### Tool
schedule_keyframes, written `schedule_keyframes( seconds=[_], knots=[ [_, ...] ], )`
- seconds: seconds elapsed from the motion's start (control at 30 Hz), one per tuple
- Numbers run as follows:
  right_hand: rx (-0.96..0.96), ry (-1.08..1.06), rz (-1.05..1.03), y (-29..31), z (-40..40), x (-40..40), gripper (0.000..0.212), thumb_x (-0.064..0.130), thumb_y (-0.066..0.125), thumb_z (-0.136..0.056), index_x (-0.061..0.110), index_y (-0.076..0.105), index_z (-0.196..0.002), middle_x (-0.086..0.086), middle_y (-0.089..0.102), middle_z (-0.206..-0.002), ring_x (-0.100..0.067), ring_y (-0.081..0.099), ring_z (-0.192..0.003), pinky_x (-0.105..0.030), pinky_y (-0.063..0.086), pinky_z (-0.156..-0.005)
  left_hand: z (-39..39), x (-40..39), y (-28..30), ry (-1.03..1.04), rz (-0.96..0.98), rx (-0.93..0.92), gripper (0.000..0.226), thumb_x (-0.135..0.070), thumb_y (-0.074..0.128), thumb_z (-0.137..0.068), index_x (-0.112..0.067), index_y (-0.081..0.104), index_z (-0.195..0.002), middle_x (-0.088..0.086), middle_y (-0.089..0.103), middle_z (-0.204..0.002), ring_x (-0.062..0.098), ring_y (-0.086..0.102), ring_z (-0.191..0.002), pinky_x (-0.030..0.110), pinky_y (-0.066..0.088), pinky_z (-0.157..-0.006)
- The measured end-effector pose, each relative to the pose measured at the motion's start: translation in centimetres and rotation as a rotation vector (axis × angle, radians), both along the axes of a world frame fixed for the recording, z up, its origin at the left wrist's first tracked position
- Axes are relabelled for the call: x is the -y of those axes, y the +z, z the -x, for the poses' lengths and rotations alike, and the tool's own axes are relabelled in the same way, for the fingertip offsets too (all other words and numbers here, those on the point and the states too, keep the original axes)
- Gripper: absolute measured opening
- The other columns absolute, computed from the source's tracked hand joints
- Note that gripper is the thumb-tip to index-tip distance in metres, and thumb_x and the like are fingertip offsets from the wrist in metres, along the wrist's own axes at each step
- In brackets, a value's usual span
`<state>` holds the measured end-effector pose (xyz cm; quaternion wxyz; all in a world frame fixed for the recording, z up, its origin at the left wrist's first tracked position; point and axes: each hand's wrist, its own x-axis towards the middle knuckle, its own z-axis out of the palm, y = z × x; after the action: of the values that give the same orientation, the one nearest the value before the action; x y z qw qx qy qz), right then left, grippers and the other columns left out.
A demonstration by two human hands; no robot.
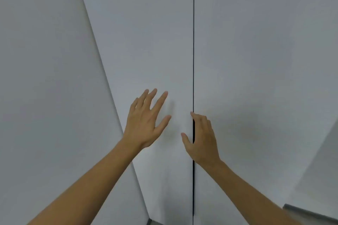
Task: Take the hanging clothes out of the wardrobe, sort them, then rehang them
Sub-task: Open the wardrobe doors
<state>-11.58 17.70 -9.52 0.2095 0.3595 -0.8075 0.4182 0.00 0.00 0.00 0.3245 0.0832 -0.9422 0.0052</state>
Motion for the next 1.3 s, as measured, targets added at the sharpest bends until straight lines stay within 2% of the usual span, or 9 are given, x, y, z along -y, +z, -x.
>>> schedule_keyframes(
  seconds=[0.17, 0.33, 0.53, 0.63, 0.73, 0.83, 0.93, 1.13, 1.3],
  knots=[
    [0.070, -0.139, -0.010, -0.5, -0.4, 1.7, 0.072, 0.032, 0.070, -0.089, 0.019, 0.038, -0.153, 0.005, 0.045, -0.142, -0.016, 0.046, -0.124, -0.030, 0.046, -0.099, 6.8, 1.3, 1.9, -0.197, 0.115, -0.070, 0.069, -0.060, 0.032, -0.106, -0.031, 0.016, -0.167, 0.003, 0.014, -0.175, 0.025, 0.004, -0.162, 0.053, 0.016, -0.129],
    [0.232, -0.279, 0.041, -0.1, -0.5, 4.0, 0.061, 0.020, 0.071, -0.090, 0.020, 0.041, -0.144, 0.011, 0.043, -0.129, -0.011, 0.053, -0.113, -0.032, 0.055, -0.089, 11.6, 1.9, 4.1, -0.380, 0.155, -0.182, 0.069, -0.052, 0.040, -0.107, -0.024, 0.021, -0.167, 0.005, 0.017, -0.174, 0.028, 0.011, -0.161, 0.052, 0.020, -0.128],
    [0.408, -0.414, 0.089, 1.5, -1.2, 6.3, 0.039, 0.020, 0.064, -0.094, 0.022, 0.046, -0.128, 0.008, 0.050, -0.118, -0.010, 0.058, -0.092, -0.031, 0.052, -0.080, 13.6, 2.9, 4.0, -0.506, 0.162, -0.272, 0.070, -0.047, 0.044, -0.106, -0.020, 0.021, -0.167, 0.005, 0.014, -0.174, 0.031, 0.013, -0.160, 0.052, 0.015, -0.129],
    [0.436, -0.470, 0.094, 1.9, -1.4, 6.9, 0.033, 0.021, 0.063, -0.093, 0.022, 0.047, -0.122, 0.006, 0.051, -0.114, -0.012, 0.059, -0.089, -0.036, 0.055, -0.079, 13.9, 2.8, 4.3, -0.562, 0.140, -0.279, 0.072, -0.046, 0.045, -0.107, -0.016, 0.018, -0.167, 0.006, 0.011, -0.175, 0.029, 0.007, -0.162, 0.052, 0.012, -0.130],
    [0.458, -0.473, 0.090, 2.2, -1.9, 6.6, 0.034, 0.024, 0.063, -0.094, 0.023, 0.048, -0.123, 0.005, 0.055, -0.116, -0.013, 0.061, -0.094, -0.033, 0.053, -0.082, 13.9, 2.0, 5.3, -0.644, 0.110, -0.283, 0.073, -0.045, 0.044, -0.108, -0.014, 0.015, -0.167, 0.005, 0.009, -0.175, 0.026, 0.004, -0.162, 0.050, 0.010, -0.130],
    [0.453, -0.451, 0.051, 1.9, -2.8, 5.6, 0.038, 0.029, 0.065, -0.095, 0.025, 0.047, -0.128, 0.007, 0.057, -0.119, -0.013, 0.060, -0.101, -0.032, 0.052, -0.089, 13.3, 0.8, 6.7, -0.710, 0.074, -0.297, 0.075, -0.043, 0.045, -0.108, -0.011, 0.012, -0.167, 0.006, 0.006, -0.176, 0.024, 0.002, -0.162, 0.049, 0.011, -0.131],
    [0.403, -0.445, 0.010, 1.5, -4.4, 4.1, 0.034, 0.034, 0.064, -0.096, 0.027, 0.048, -0.125, 0.009, 0.058, -0.112, -0.011, 0.060, -0.097, -0.036, 0.054, -0.089, 11.9, 0.0, 7.3, -0.785, 0.040, -0.318, 0.078, -0.039, 0.052, -0.107, -0.008, 0.012, -0.167, 0.007, 0.005, -0.175, 0.024, 0.002, -0.162, 0.049, 0.015, -0.130],
    [0.244, -0.466, -0.024, 0.3, -9.2, 0.3, 0.022, 0.039, 0.063, -0.099, 0.027, 0.048, -0.110, 0.010, 0.057, -0.092, -0.012, 0.059, -0.080, -0.036, 0.055, -0.075, 7.2, -2.4, 6.9, -0.863, 0.063, -0.360, 0.080, -0.035, 0.058, -0.105, -0.006, 0.016, -0.166, 0.010, 0.007, -0.175, 0.025, 0.006, -0.162, 0.053, 0.020, -0.128],
    [0.185, -0.511, -0.062, 0.4, -13.8, -3.2, 0.029, 0.049, 0.062, -0.101, 0.024, 0.046, -0.103, 0.009, 0.055, -0.081, -0.012, 0.056, -0.066, -0.034, 0.053, -0.062, 2.5, -6.3, 6.7, -0.877, 0.069, -0.382, 0.081, -0.035, 0.059, -0.104, -0.002, 0.016, -0.165, 0.013, 0.007, -0.174, 0.027, 0.007, -0.162, 0.055, 0.024, -0.126]
  ],
)
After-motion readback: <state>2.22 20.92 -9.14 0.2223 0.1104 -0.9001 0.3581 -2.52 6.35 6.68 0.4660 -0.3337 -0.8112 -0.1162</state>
